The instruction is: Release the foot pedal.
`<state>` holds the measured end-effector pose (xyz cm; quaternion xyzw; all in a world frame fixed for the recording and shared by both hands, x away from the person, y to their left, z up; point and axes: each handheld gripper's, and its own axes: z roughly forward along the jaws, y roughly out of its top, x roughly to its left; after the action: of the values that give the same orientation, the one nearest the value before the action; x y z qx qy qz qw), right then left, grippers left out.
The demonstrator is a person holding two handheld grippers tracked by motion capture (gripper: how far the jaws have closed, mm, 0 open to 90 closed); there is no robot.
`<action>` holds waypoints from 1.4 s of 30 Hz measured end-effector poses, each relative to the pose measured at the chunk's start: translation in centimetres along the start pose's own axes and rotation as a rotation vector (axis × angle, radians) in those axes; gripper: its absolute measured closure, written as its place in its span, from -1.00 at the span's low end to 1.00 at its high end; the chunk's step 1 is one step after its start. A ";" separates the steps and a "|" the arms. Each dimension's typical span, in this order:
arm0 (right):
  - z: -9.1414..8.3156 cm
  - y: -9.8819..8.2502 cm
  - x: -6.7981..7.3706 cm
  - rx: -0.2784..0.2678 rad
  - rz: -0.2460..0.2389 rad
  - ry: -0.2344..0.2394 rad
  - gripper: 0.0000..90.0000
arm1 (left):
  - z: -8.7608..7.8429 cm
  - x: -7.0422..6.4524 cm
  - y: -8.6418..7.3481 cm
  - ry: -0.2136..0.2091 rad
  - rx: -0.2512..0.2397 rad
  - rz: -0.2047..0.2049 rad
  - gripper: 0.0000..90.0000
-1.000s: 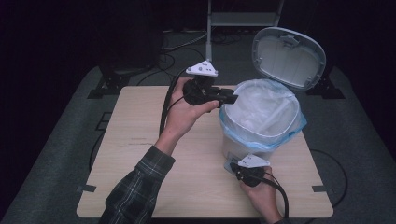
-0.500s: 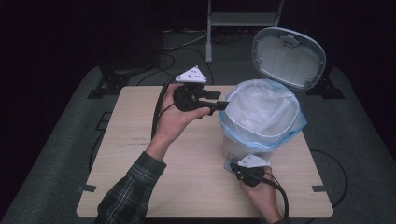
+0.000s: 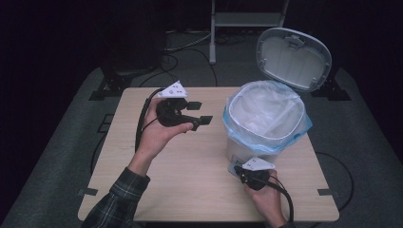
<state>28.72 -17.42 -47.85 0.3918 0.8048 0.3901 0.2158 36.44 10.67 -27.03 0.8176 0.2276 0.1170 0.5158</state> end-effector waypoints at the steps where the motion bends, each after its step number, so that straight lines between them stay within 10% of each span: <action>1: 0.0 0.0 0.0 0.000 0.000 0.000 1.00 | 0.0 0.0 0.0 0.000 0.000 0.000 -0.25; 23: -2.3 0.7 0.0 -0.046 0.036 0.047 0.99 | -1.8 0.6 -8.3 0.055 0.079 -0.043 -0.53; 42: -5.9 -1.5 -0.5 -0.033 0.065 0.104 0.34 | -2.9 0.4 -15.4 0.098 0.133 -0.081 -0.84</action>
<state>24.45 -21.07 -45.47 0.3933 0.7954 0.4298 0.1673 31.70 18.73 -39.58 0.8334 0.2927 0.1203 0.4532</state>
